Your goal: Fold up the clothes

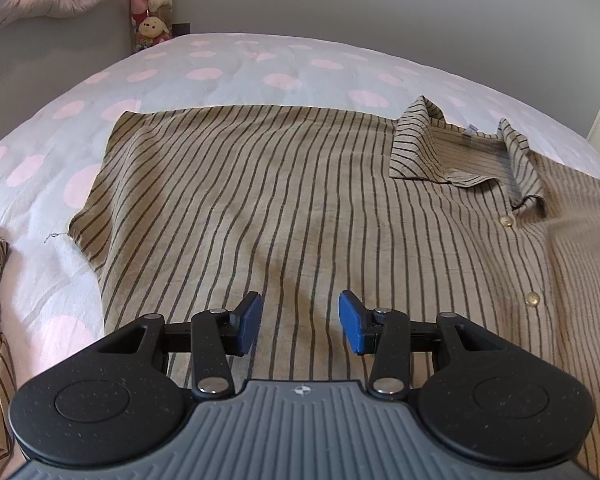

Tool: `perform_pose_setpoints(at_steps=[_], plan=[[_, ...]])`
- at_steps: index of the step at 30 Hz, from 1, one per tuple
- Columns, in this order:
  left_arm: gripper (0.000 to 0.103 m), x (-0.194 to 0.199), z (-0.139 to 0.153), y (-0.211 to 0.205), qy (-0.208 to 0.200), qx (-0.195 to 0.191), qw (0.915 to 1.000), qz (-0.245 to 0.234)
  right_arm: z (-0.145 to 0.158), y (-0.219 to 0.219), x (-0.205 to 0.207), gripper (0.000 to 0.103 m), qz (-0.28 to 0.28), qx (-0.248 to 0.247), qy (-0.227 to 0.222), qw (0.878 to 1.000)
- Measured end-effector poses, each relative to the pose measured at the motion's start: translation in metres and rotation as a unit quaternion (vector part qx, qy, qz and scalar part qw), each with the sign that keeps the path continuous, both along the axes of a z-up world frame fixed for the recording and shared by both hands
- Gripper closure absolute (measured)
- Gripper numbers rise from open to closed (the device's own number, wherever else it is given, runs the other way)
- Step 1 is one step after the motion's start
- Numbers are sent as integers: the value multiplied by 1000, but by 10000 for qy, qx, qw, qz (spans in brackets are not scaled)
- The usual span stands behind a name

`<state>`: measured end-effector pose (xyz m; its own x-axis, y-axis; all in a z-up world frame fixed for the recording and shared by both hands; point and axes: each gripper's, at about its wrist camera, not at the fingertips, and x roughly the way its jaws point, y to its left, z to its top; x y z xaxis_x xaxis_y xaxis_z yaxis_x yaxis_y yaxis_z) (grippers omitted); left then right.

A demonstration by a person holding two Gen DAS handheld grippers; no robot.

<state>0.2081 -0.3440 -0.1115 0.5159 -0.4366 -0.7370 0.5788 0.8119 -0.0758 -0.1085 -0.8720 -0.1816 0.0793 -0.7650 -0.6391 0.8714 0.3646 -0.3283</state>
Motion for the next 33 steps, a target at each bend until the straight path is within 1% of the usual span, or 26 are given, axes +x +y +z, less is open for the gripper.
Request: perform_pose_setpoints(at_steps=[5,8,11,13,15,16,18,20,23,25,26,29,32,33], plan=[[62,4,-13,-11,-79,192,9998,-51,-53,-45,11,101,-153,228,-21,9996],[62,6,-20,-18,-45,279,9995,-107,-83,-59,16,101,-255,488,-2,9985],[62,6,-23,-20,-48,294,9995,-134,-103,-65,13,99,-285,747,-19,9968],[62,6,-24,-20,-60,287,9995,-141,-103,-65,11,98,-252,765,-54,9967],[62,6,-24,-20,-71,280,9995,-148,-97,-67,10,87,-282,769,-17,9966],[62,5,-24,-20,-77,276,9995,-152,-89,-66,9,80,-320,693,-35,9971],[62,5,-25,-20,-88,270,9995,-159,-74,-63,8,80,-337,523,-156,9979],[62,5,-24,-18,-87,272,9995,-146,-61,-56,11,80,-176,553,-572,9967],[62,4,-20,-16,-100,385,9992,-104,-53,-36,32,80,361,930,-1225,9874],[62,3,-17,-13,-125,474,9988,-57,-56,-19,54,81,733,1263,-1616,9760],[62,3,-15,-11,-132,481,9987,-42,-60,-10,67,81,926,1414,-1720,9705],[62,5,-13,-5,-126,467,9988,13,-79,0,100,84,1068,1633,-1678,9663],[62,10,-17,-4,-95,474,9988,57,-98,8,132,85,1188,1840,-1621,9622],[62,12,-18,-4,-84,477,9988,71,-104,6,139,85,1087,1814,-1621,9639]])
